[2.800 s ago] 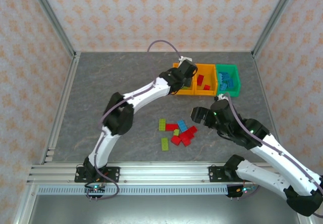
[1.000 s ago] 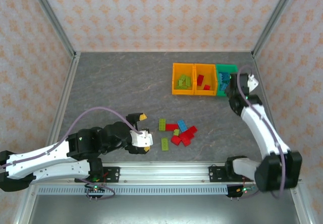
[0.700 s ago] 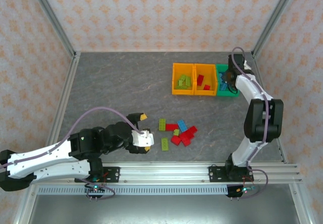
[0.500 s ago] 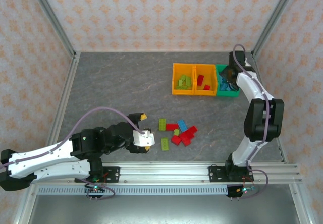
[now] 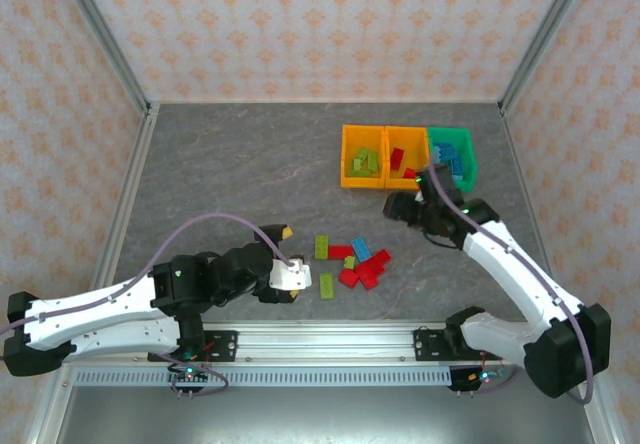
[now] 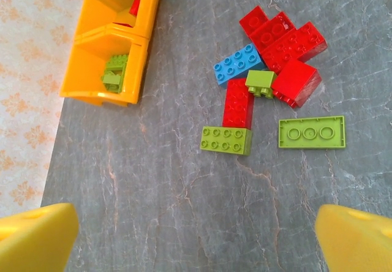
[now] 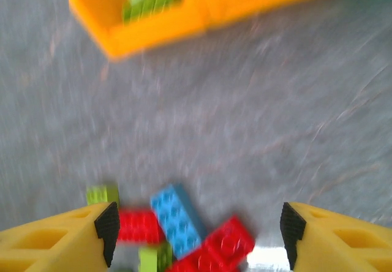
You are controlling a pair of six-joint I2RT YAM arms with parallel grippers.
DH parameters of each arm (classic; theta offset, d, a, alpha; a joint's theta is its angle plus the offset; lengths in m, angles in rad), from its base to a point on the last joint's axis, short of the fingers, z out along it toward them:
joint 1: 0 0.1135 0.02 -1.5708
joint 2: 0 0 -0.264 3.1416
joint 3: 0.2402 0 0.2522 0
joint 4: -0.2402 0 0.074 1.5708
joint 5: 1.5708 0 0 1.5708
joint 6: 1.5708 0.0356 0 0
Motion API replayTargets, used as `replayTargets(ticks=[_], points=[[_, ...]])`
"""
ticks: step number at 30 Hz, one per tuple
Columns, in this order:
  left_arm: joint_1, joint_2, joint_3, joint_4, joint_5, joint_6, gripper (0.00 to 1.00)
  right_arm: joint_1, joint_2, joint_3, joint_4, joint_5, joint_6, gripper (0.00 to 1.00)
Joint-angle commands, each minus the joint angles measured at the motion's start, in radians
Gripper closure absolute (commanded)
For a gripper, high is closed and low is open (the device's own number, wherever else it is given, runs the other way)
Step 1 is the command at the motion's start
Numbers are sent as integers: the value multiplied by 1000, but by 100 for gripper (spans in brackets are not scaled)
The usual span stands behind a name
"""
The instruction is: Sort the legos into containers by color
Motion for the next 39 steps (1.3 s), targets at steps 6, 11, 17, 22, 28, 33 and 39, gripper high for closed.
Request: replayTargets(ticks=[6,11,17,22,28,33,39], points=[[-6,23,-13,11,5,13,0,204,248,79,-115,35,-191,32],[-5,19,-17,14,-16,16,0,245,405,167,-103,19,-204,36],[-6,-12,-22,18,-83,13,0,368,520,270,-37,22,-175,32],[-5,-47,-25,24,-95,15,0,402,677,370,4,94,-50,32],[-5,-46,-28,18,-98,18,0,422,839,476,-17,120,-49,29],[-5,-40,-29,14,-87,24,0,436,880,483,7,76,-18,41],[-5,-42,-24,9,-77,21,0,436,835,480,12,128,29,73]])
